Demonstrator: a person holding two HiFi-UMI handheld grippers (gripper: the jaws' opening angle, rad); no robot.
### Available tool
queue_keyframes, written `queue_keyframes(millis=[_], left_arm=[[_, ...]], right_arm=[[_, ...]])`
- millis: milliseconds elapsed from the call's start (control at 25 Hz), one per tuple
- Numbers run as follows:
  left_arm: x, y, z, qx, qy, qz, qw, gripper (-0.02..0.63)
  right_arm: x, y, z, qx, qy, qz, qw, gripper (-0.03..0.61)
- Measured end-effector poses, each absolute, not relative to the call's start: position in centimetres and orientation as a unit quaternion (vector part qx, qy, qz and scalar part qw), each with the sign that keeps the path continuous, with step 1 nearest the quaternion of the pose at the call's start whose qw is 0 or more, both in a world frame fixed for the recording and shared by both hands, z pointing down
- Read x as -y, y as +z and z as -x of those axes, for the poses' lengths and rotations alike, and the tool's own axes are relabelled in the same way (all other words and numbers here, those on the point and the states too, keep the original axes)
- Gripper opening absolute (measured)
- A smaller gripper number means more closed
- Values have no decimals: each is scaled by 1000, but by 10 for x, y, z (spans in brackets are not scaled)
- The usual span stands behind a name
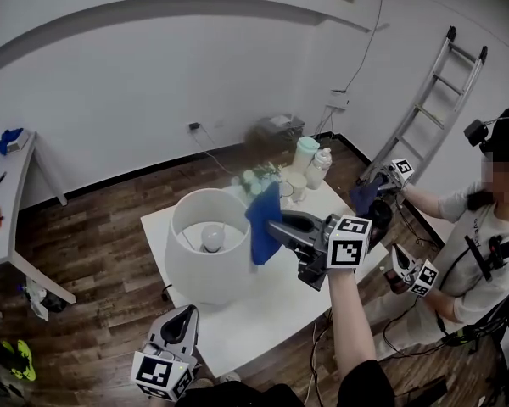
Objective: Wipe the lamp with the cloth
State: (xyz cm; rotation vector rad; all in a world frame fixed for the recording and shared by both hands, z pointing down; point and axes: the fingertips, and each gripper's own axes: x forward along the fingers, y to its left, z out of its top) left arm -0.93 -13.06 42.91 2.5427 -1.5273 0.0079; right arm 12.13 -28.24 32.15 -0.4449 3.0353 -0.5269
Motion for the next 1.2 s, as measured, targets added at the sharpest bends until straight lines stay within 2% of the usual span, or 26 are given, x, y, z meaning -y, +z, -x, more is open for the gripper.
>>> queue_keyframes(millis=[240, 360, 600, 680, 960, 1200], left_arm=[[133, 431, 14, 512, 0, -854, 93, 9], [138, 433, 20, 510, 7, -855, 92, 9], [151, 418, 40, 521, 31, -852, 48, 9], [158, 412, 54, 529, 39, -847, 30, 9], [198, 401, 82, 537, 46, -842, 9, 9], [216, 400, 82, 530, 59, -846, 0, 9]], right_arm=[[287, 390, -130, -961, -219, 155, -69, 78], [289, 413, -134, -954, -243, 158, -82, 78], [297, 401, -129, -957, -216, 144, -131, 78], [305, 380, -121, -963, -200, 126, -130, 78], [334, 293, -81, -975, -215, 7, -56, 78], [345, 308, -53, -964, -237, -48, -110, 78]])
